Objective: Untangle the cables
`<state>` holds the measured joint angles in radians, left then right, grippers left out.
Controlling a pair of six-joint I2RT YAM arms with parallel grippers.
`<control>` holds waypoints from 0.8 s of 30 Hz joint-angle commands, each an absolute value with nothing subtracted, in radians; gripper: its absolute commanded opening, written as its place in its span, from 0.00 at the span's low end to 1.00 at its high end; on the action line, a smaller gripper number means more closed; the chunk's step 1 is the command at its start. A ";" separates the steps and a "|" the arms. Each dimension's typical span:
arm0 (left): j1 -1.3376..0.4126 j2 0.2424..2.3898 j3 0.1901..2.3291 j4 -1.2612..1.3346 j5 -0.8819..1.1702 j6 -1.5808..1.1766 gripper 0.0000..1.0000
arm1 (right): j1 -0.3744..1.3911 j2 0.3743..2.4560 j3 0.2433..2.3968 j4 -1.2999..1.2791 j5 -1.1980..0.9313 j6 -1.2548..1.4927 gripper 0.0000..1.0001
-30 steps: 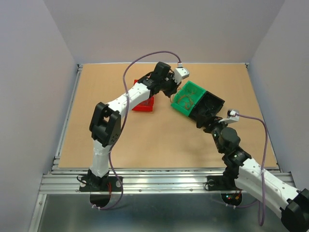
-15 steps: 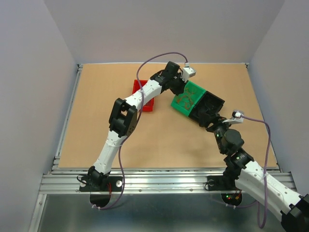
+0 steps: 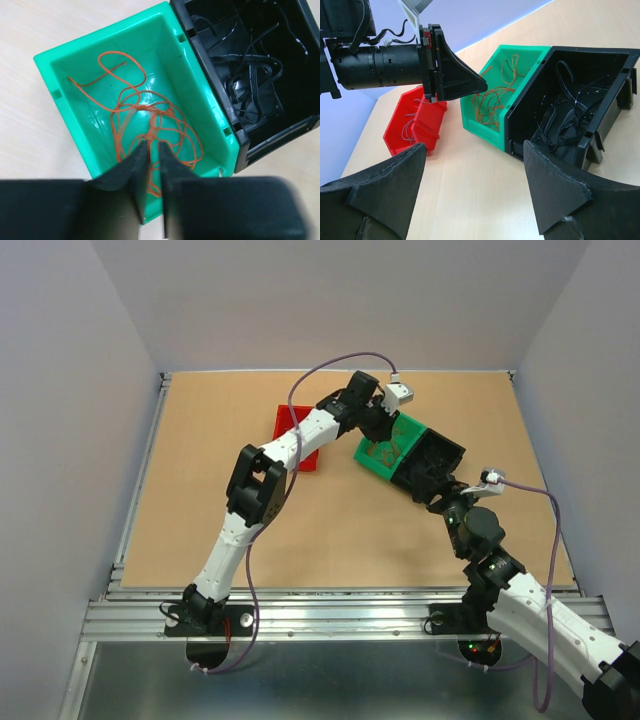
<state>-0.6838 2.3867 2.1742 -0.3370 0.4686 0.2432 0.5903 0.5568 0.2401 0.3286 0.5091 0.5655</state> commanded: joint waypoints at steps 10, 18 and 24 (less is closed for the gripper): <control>-0.699 2.148 2.057 -0.256 0.385 0.276 0.74 | 0.591 0.529 0.224 0.333 0.535 0.554 0.85; -0.632 1.650 1.460 0.119 0.282 0.206 0.99 | 0.591 0.459 0.218 0.318 0.486 0.471 0.95; -0.464 1.237 1.013 0.394 0.217 0.126 0.99 | 0.591 0.318 0.169 0.311 0.433 0.414 0.95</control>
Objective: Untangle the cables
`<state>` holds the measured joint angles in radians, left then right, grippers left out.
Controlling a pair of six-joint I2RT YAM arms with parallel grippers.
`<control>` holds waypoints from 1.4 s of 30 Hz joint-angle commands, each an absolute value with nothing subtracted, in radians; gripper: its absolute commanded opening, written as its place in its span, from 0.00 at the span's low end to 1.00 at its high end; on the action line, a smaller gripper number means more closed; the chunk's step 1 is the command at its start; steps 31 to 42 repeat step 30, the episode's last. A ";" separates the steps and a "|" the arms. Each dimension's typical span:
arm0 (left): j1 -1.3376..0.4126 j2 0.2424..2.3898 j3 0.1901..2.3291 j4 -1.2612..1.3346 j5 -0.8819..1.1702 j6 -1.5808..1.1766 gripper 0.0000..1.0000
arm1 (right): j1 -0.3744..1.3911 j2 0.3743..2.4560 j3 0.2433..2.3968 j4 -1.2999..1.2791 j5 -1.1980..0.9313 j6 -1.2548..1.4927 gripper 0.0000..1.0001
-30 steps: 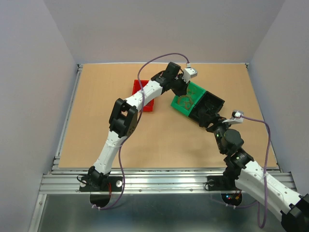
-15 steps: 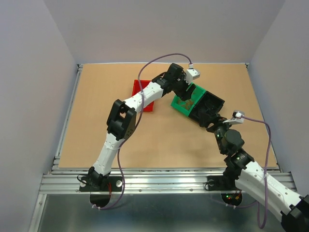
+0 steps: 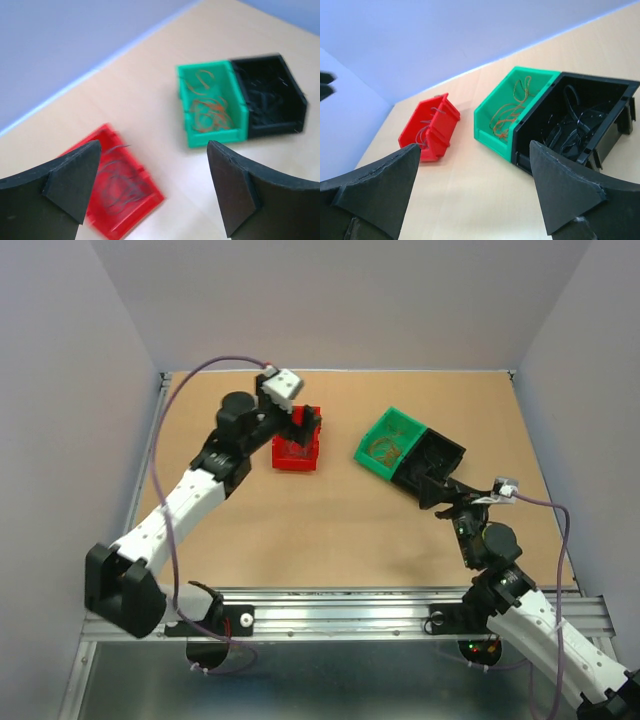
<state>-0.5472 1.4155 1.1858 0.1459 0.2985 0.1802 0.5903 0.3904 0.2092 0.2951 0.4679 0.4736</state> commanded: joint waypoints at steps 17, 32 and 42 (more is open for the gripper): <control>-0.328 0.399 0.373 0.388 0.179 0.218 0.99 | 0.592 0.169 0.233 0.075 0.390 0.413 0.95; -0.328 0.494 0.333 0.414 0.199 0.279 0.99 | 0.592 0.189 0.233 0.072 0.414 0.408 0.93; -0.328 0.494 0.333 0.414 0.199 0.279 0.99 | 0.592 0.189 0.233 0.072 0.414 0.408 0.93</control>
